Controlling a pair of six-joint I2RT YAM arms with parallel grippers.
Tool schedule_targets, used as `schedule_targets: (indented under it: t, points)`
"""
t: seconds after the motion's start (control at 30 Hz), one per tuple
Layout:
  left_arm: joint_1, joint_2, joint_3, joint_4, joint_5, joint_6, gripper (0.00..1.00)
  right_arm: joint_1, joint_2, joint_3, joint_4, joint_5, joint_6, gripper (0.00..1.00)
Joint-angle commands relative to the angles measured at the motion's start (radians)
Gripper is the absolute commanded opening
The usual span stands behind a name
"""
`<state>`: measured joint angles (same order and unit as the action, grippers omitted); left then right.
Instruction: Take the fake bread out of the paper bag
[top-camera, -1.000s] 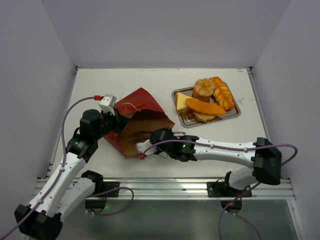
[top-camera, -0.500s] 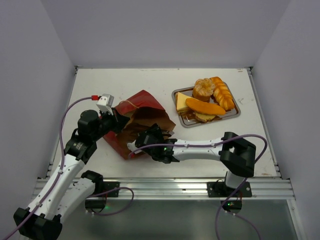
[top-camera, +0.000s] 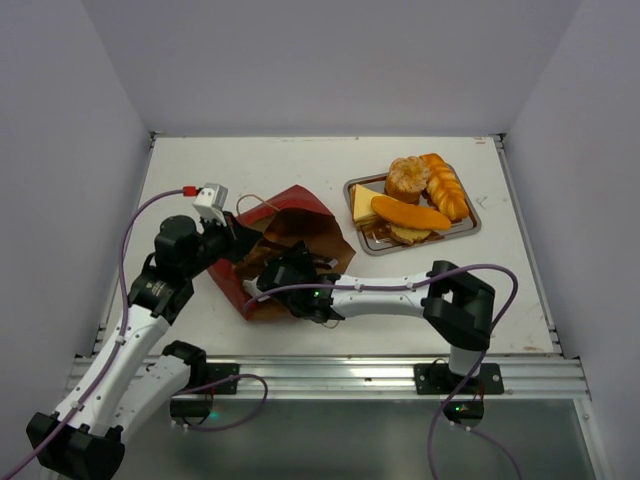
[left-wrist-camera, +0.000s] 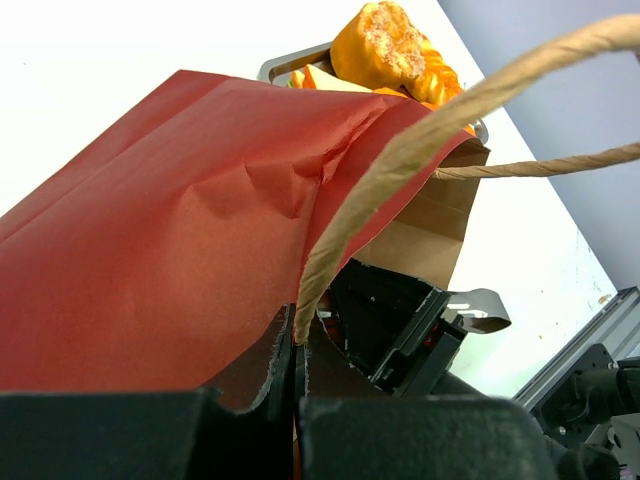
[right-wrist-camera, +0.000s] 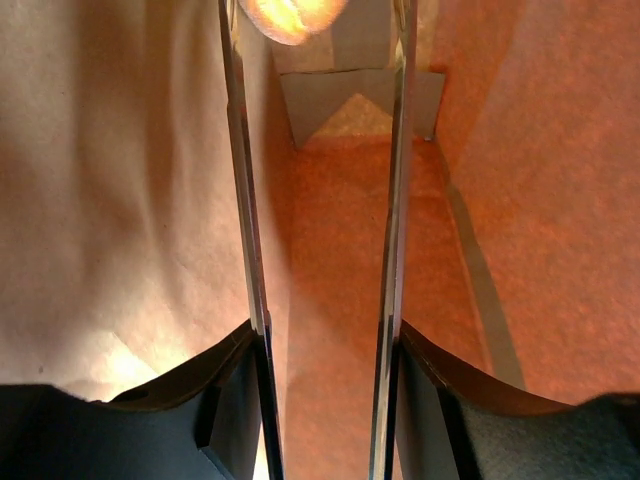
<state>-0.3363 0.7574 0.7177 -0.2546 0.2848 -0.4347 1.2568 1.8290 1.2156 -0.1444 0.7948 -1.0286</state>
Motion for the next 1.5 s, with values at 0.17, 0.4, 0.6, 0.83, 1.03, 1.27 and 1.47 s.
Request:
schedule_targets:
  t: [0.17, 0.4, 0.6, 0.83, 1.03, 1.27, 1.47]
  points:
    - [-0.003, 0.013, 0.060, 0.029, 0.047, -0.012, 0.00, 0.004, 0.029, 0.067, -0.070, 0.032, 0.022, 0.52]
    - [-0.003, 0.023, 0.075, 0.029, 0.082, -0.006, 0.00, 0.003, 0.073, 0.113, -0.130, 0.038, 0.041, 0.53]
    - [-0.003, 0.020, 0.075, 0.029, 0.093, -0.006, 0.00, 0.003, 0.099, 0.133, -0.162, 0.035, 0.059, 0.39]
    - [-0.003, 0.011, 0.072, 0.009, 0.065, 0.008, 0.00, 0.001, 0.079, 0.134, -0.205, 0.017, 0.079, 0.07]
    - [-0.003, 0.007, 0.028, 0.017, 0.019, 0.030, 0.00, 0.001, 0.023, 0.101, -0.222, -0.002, 0.082, 0.03]
    - [-0.003, 0.010, 0.015, 0.025, -0.055, 0.037, 0.00, 0.000, -0.085, 0.029, -0.231, -0.032, 0.093, 0.02]
    - [-0.003, 0.020, -0.001, 0.044, -0.087, 0.030, 0.00, 0.000, -0.178, -0.028, -0.236, -0.054, 0.101, 0.01]
